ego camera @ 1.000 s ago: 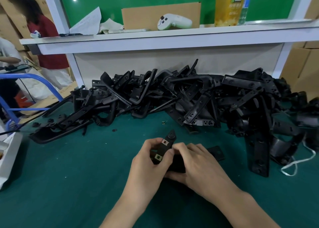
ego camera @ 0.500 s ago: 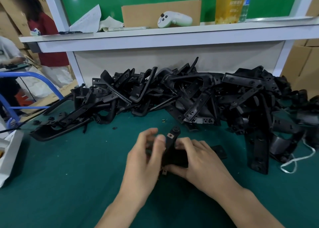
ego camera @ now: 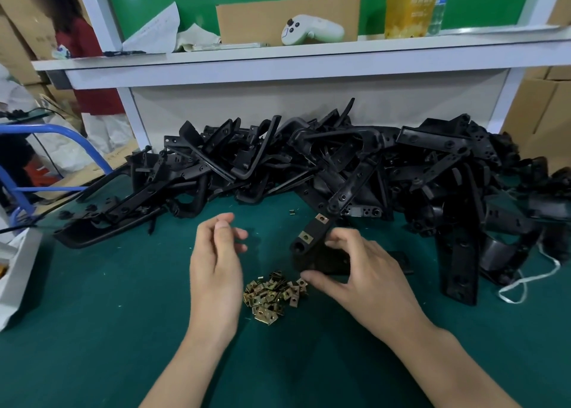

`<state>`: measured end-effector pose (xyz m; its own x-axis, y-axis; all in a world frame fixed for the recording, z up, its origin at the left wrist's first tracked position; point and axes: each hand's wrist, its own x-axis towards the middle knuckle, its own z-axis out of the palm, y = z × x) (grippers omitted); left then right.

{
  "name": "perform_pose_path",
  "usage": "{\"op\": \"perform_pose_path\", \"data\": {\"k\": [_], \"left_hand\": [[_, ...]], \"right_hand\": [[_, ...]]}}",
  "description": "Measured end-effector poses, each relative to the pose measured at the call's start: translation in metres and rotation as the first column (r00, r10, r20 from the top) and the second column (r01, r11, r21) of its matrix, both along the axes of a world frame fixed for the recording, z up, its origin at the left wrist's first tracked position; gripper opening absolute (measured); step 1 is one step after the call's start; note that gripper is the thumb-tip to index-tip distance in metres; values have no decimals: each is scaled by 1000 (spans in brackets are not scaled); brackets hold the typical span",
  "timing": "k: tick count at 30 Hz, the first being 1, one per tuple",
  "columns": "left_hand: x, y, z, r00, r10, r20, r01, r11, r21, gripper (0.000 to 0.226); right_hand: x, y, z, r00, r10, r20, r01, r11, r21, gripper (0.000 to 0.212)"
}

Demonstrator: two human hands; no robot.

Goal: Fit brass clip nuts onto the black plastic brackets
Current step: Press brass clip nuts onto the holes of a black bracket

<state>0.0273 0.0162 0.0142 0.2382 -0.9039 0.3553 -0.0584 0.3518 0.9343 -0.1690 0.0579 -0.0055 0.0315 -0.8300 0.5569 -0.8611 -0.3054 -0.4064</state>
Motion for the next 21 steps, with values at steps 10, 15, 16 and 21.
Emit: {"op": "perform_pose_path", "data": {"k": [10,15,16,21], "left_hand": [[-21,25,-6,875,-381,298,393,919,19,21],[-20,24,-6,878,-380,290,396,918,2,26],[-20,24,-6,879,-380,288,397,918,0,25],[-19,23,-6,894,-377,243,391,920,-10,26]], "right_hand": [[5,-3,-1,995,-2,-99,-9,994,-108,54],[3,-5,-3,992,-4,-130,-8,996,-88,53],[3,-5,-3,992,-3,-128,-8,996,-88,53],[6,0,0,996,29,-87,-35,997,-64,57]]}}
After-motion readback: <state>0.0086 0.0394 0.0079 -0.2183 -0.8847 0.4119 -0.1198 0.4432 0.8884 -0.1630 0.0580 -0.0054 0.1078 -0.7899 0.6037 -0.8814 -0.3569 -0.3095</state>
